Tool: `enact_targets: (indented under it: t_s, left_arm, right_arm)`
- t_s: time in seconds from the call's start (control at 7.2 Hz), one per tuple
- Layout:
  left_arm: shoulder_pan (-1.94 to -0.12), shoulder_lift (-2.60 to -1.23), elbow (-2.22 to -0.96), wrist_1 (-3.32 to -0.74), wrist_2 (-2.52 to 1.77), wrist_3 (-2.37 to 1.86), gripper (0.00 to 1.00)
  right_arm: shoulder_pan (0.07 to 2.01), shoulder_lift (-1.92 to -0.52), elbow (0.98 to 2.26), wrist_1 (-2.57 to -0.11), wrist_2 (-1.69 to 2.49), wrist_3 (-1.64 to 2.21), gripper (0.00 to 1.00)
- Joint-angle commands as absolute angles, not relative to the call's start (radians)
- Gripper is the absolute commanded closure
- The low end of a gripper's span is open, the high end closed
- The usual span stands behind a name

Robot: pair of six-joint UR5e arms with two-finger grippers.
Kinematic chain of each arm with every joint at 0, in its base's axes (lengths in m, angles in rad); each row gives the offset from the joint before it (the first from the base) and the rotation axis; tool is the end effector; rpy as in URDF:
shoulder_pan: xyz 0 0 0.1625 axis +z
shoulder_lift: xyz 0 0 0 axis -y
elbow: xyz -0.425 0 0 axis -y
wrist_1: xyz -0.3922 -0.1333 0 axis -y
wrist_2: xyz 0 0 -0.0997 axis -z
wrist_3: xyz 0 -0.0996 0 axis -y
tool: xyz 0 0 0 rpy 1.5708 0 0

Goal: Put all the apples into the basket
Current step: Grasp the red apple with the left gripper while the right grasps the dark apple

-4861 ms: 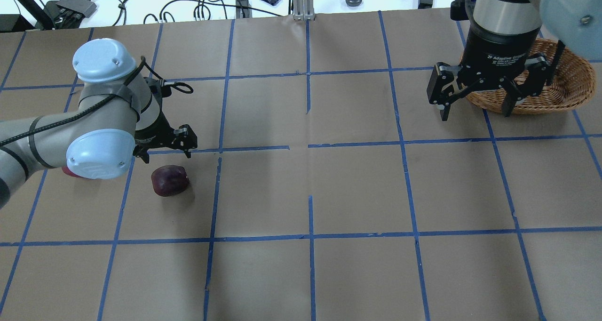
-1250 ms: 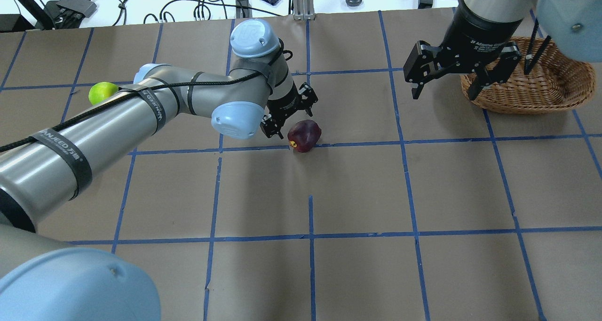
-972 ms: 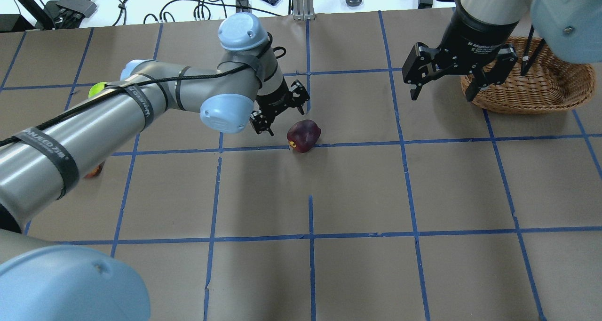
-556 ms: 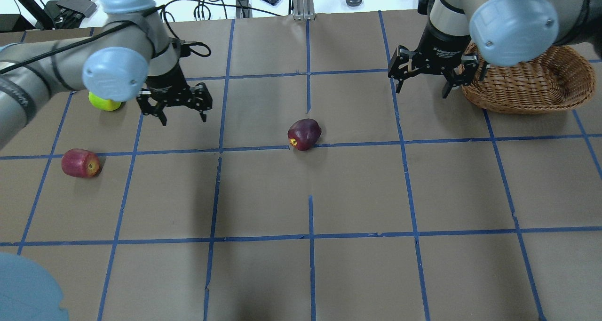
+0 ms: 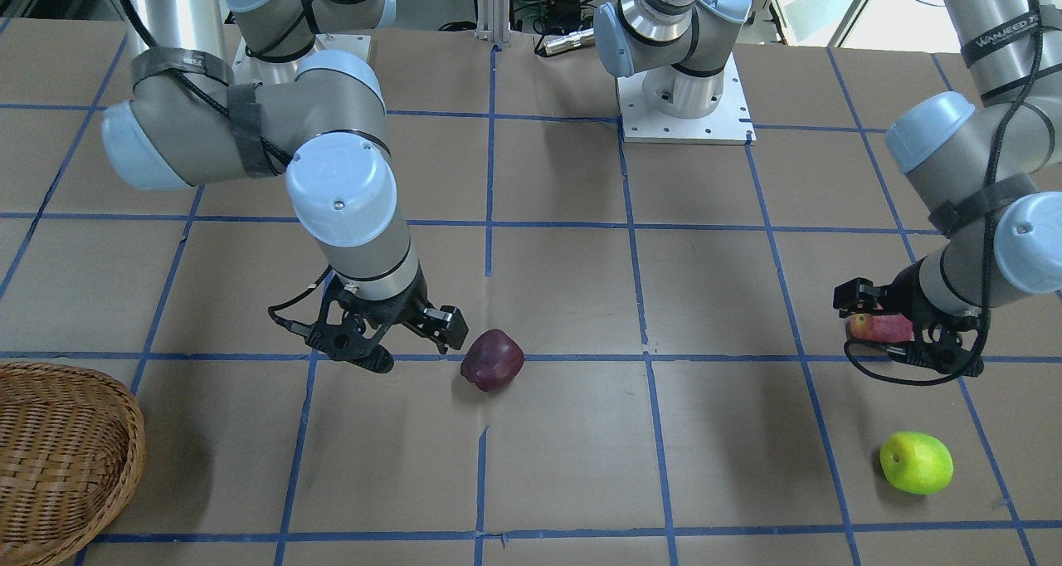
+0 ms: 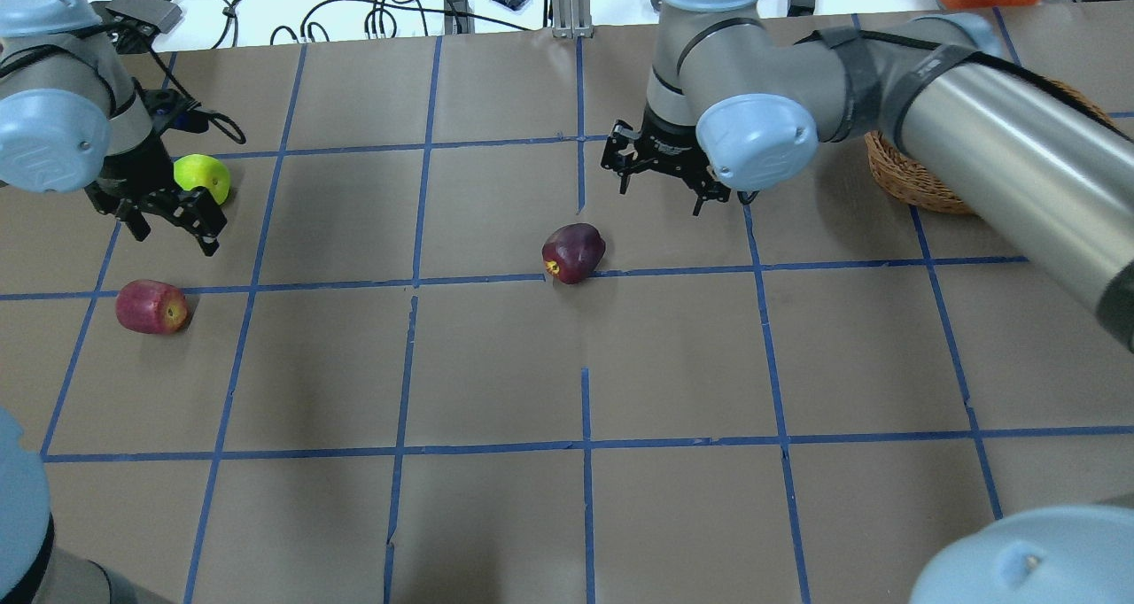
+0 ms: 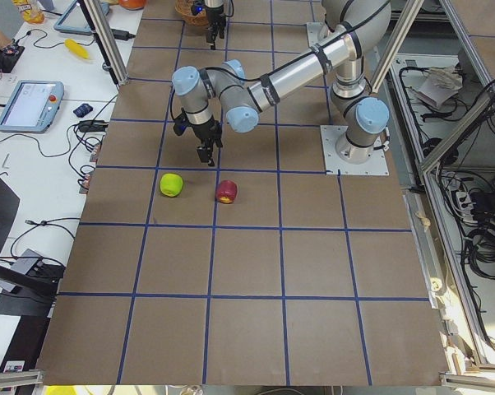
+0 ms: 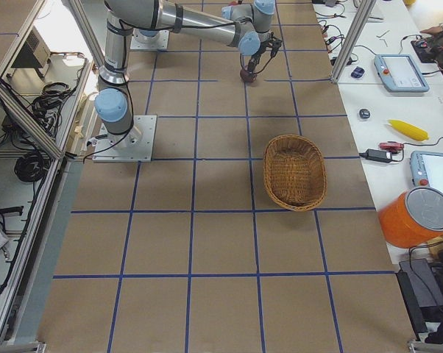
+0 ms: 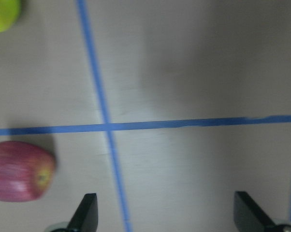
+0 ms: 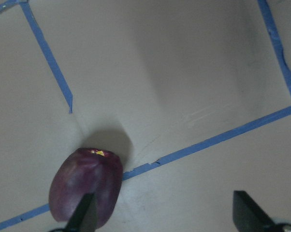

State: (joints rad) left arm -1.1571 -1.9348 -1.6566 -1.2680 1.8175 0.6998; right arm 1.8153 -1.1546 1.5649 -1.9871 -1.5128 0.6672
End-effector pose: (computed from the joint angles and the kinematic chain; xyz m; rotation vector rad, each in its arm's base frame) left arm 0.1370 -0.5831 0.2790 0.4526 2.9513 0.3823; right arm 0.2879 -0.5793 0.2959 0.6473 3.0181 0.0311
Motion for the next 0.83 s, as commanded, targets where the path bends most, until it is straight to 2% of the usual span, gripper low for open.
enact_targets:
  t_s: [0.0,0.56,0.69]
  left_arm:
    - [-1.074,-1.992,-1.687,-1.209,1.847,0.871,0.0]
    - [-1.04,-2.086,-1.697,-1.192,1.853,0.858,0.0]
    - [-1.04,-2.092,-1.695,-1.192,1.853,0.854,0.04]
  right_arm:
    - [1.868,-1.08,1.566,-2.122,-1.462,0.9,0.0]
    - [1.887,-0.997,1.565,-2.146,-1.453,0.943,0.0]
    - [1.887,-0.996,1.565,-2.146,-1.451,0.945,0.0]
